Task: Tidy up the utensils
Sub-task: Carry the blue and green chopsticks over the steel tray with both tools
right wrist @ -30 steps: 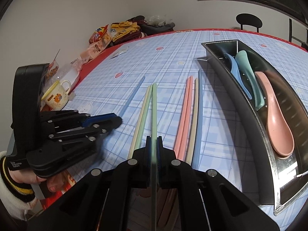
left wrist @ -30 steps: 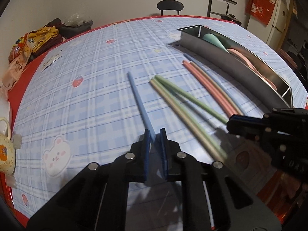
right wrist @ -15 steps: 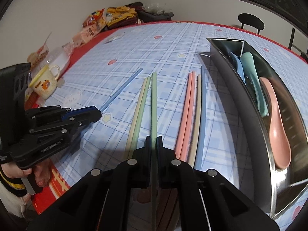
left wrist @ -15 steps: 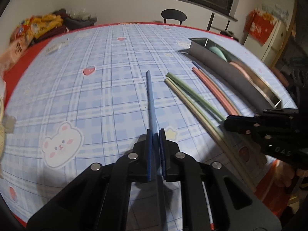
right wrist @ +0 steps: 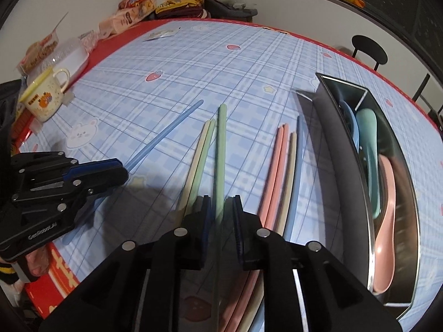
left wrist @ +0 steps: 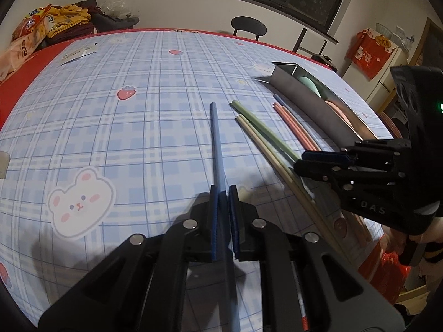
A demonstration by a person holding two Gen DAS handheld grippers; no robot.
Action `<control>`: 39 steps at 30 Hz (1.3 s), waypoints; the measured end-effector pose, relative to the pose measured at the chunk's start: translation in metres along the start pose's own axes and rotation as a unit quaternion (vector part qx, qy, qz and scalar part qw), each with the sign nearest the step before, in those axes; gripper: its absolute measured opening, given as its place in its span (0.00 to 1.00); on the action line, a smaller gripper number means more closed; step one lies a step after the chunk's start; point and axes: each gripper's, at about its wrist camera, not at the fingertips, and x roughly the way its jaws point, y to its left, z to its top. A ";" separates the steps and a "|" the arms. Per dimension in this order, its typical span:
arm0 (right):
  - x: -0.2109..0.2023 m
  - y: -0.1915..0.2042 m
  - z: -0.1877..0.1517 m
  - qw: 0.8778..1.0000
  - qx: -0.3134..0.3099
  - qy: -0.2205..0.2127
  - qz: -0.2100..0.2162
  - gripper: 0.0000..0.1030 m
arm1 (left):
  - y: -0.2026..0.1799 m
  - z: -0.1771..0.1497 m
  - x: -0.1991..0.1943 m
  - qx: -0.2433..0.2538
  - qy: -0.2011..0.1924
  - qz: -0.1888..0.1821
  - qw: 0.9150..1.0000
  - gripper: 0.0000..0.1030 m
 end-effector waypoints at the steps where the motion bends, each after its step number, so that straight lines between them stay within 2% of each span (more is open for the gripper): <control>1: 0.001 0.001 0.001 1.000 -0.003 0.000 -0.001 0.16 | 0.000 0.000 0.000 0.000 0.000 0.001 1.000 0.12; 10: 0.003 0.001 0.004 1.000 -0.010 -0.012 0.001 0.15 | -0.006 0.000 0.001 0.016 0.000 0.020 1.000 0.12; 12: 0.001 0.006 0.000 1.000 -0.023 -0.017 -0.003 0.09 | -0.006 0.000 0.001 0.017 0.000 0.022 1.000 0.12; 16: -0.001 0.013 -0.004 0.999 -0.045 -0.025 -0.013 0.08 | -0.011 0.000 0.002 0.027 0.000 0.036 0.999 0.12; 21: -0.004 0.002 -0.006 0.999 -0.016 -0.034 0.013 0.07 | -0.018 0.000 0.003 0.045 0.000 0.058 0.997 0.12; 26: -0.022 -0.015 -0.012 0.994 0.025 -0.066 0.081 0.07 | -0.018 0.000 0.004 0.046 0.000 0.062 0.997 0.12; 29: -0.033 -0.026 -0.014 0.991 0.035 -0.079 0.105 0.07 | -0.020 -0.001 0.004 0.048 0.000 0.066 0.997 0.13; 39: -0.059 -0.079 -0.020 0.983 0.044 -0.129 0.122 0.06 | -0.031 -0.001 0.006 0.069 0.001 0.099 0.993 0.13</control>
